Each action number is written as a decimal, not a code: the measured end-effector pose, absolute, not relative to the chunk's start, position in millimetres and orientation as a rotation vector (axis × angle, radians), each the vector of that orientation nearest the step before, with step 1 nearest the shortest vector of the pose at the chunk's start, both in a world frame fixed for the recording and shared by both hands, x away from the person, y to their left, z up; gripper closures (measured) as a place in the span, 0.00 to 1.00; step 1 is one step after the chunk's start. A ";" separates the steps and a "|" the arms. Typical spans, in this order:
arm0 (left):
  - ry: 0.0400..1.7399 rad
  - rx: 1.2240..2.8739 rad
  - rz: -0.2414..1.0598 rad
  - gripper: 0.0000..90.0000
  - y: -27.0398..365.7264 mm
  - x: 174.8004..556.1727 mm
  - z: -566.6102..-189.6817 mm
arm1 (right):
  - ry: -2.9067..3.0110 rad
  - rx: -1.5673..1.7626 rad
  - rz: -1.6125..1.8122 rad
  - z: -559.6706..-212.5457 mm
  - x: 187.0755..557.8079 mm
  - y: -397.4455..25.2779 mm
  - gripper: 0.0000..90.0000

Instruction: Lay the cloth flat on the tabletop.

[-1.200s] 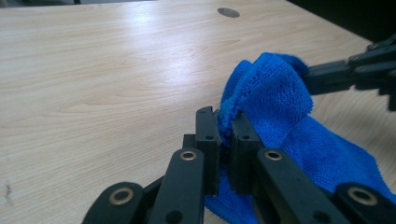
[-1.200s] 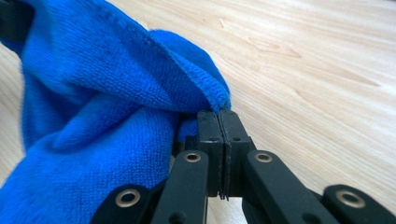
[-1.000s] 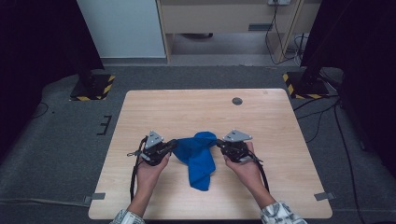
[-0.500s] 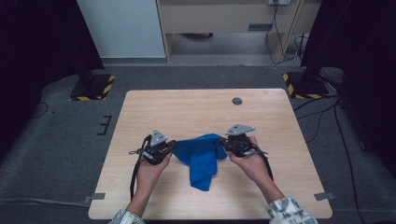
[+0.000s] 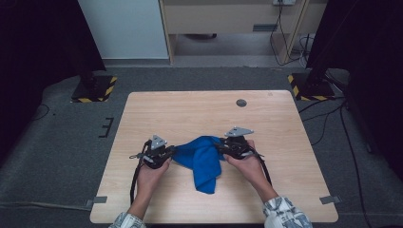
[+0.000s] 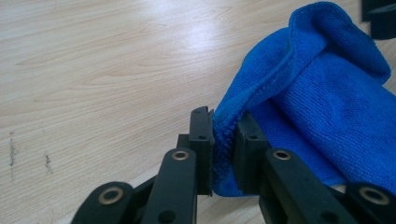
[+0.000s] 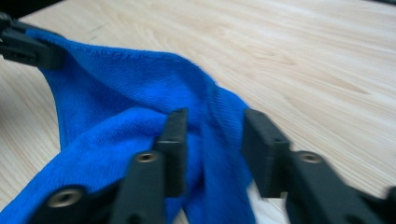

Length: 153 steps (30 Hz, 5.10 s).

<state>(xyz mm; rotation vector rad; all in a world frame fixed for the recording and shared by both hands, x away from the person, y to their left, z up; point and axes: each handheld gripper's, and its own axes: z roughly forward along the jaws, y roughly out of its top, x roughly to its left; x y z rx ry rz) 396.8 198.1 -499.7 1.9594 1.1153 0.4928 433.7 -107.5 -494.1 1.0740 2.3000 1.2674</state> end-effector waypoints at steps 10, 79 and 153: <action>1.105 1.953 0.492 0.87 192.8 395.8 -502.2 | 2.229 1.200 1.237 -508.6 417.7 -143.0 0.38; 1.090 1.809 0.556 0.94 163.2 399.9 -457.6 | 2.164 1.145 1.305 -467.0 398.6 -199.2 0.94; 1.043 1.779 0.574 0.93 166.8 386.5 -414.1 | 2.110 1.074 1.260 -400.4 394.7 -199.7 0.93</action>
